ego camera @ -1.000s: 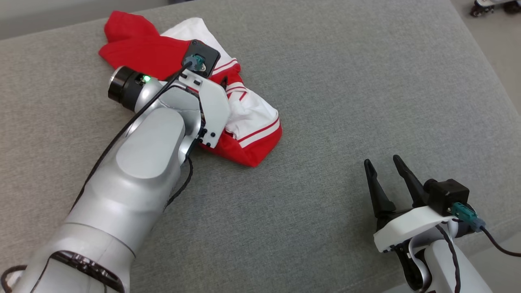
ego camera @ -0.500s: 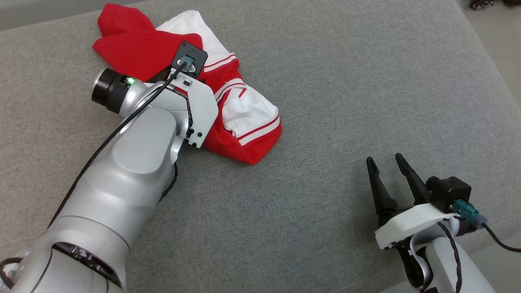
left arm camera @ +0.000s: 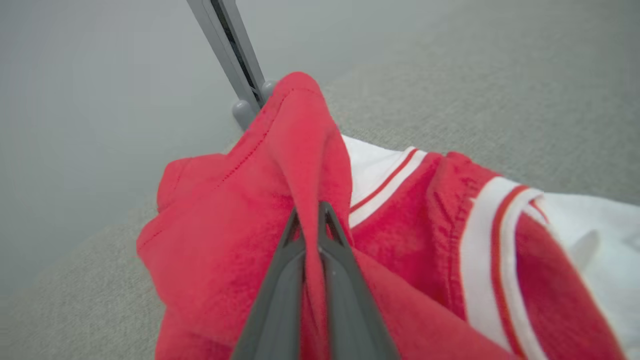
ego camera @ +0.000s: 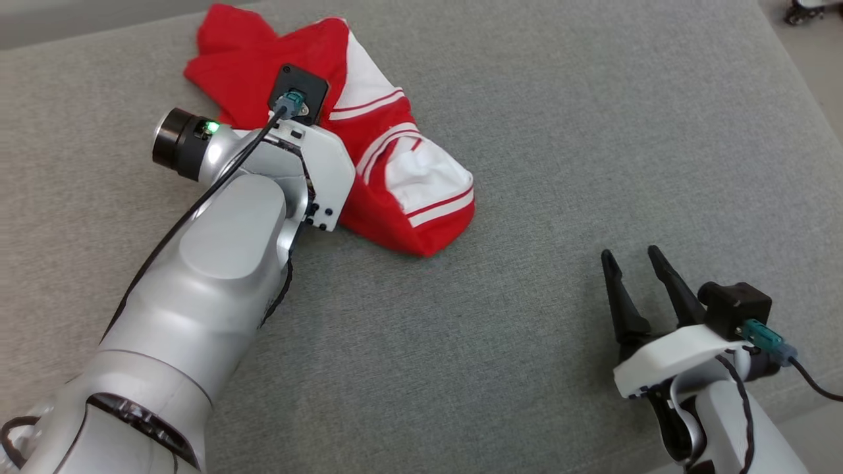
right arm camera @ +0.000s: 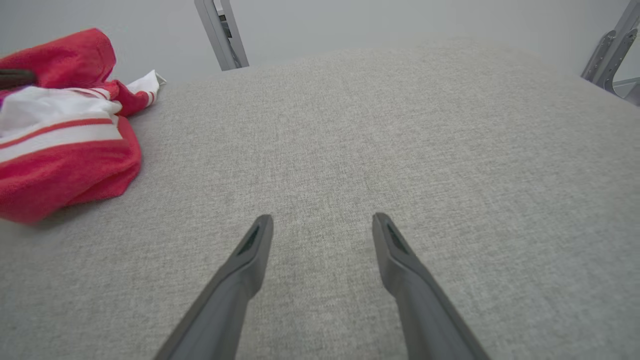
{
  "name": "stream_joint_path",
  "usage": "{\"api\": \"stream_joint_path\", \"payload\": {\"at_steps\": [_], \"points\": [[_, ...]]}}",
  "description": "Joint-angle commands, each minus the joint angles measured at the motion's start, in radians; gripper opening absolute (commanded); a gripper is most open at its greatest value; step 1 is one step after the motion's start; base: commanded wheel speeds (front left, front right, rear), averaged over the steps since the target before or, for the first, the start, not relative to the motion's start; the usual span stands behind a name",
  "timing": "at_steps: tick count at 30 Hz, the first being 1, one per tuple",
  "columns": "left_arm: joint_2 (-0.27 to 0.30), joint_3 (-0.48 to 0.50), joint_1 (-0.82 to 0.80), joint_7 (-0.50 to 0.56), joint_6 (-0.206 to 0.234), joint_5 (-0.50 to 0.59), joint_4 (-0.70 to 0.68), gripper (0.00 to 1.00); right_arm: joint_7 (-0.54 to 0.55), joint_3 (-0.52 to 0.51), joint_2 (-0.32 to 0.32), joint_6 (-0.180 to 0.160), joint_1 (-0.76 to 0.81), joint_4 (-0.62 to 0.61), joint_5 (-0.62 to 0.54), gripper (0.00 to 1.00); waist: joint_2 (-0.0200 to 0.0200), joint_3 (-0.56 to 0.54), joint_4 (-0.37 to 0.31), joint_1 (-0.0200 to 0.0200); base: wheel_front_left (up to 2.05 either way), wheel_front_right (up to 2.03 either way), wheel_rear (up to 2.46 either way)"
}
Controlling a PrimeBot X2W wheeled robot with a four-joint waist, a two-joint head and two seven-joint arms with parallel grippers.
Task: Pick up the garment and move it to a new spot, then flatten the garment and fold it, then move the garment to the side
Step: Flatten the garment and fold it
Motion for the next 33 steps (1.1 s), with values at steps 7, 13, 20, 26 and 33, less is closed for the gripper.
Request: {"api": "stream_joint_path", "payload": {"at_steps": [7,13,20,26,33], "points": [[0.004,0.085,0.115,-0.270,0.038,-0.144,-0.097,0.00,-0.005,-0.068,-0.005,0.000,0.064,0.039,-0.049,1.00,0.0000,-0.147,0.126,0.0000,0.00,0.00,0.00],[0.019,0.289,0.345,-0.305,0.085,-0.212,-0.264,0.00,-0.005,-0.085,-0.005,0.000,0.101,0.061,-0.060,1.00,0.0000,-0.254,0.217,0.0000,0.00,0.00,0.00],[0.014,0.601,0.743,-0.305,0.102,-0.161,-0.416,1.00,-0.005,-0.064,-0.006,0.000,0.136,0.093,-0.053,1.00,0.0000,-0.329,0.258,0.0000,0.00,0.00,0.00],[0.008,0.700,0.953,-0.305,0.073,-0.047,-0.458,1.00,-0.005,-0.067,-0.005,0.000,0.161,0.097,-0.068,1.00,0.0000,-0.357,0.283,0.0000,0.00,0.00,0.00],[0.005,0.698,1.021,-0.305,0.041,0.022,-0.529,1.00,-0.005,-0.006,-0.005,0.000,0.131,0.105,-0.065,1.00,0.0000,-0.355,0.330,0.0000,0.00,0.00,0.00]]}}
